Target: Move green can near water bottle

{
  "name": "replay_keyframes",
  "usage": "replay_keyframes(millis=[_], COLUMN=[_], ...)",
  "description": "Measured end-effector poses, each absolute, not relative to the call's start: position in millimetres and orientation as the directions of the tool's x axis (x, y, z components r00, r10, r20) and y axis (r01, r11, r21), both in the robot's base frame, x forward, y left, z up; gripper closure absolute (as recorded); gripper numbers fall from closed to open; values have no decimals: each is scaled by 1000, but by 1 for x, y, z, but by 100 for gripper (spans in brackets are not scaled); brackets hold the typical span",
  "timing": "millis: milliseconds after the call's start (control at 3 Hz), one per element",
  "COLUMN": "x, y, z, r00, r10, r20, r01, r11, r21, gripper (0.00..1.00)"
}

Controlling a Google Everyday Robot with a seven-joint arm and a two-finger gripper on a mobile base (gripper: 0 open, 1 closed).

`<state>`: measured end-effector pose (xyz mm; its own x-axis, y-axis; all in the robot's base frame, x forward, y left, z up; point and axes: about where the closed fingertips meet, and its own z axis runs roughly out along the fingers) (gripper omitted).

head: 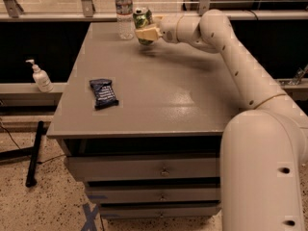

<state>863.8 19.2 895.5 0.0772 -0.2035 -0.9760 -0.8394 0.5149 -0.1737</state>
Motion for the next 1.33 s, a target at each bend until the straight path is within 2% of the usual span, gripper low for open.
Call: replay_keyframes(millis=[333,1333], x=[881,893], y=[24,30], z=[890,879], r00=[57,26], r10=[-205,-222], r20=[-977,-975], r01=[-828,-826], r11=[537,544], r21=[-162,-146], gripper=[97,28])
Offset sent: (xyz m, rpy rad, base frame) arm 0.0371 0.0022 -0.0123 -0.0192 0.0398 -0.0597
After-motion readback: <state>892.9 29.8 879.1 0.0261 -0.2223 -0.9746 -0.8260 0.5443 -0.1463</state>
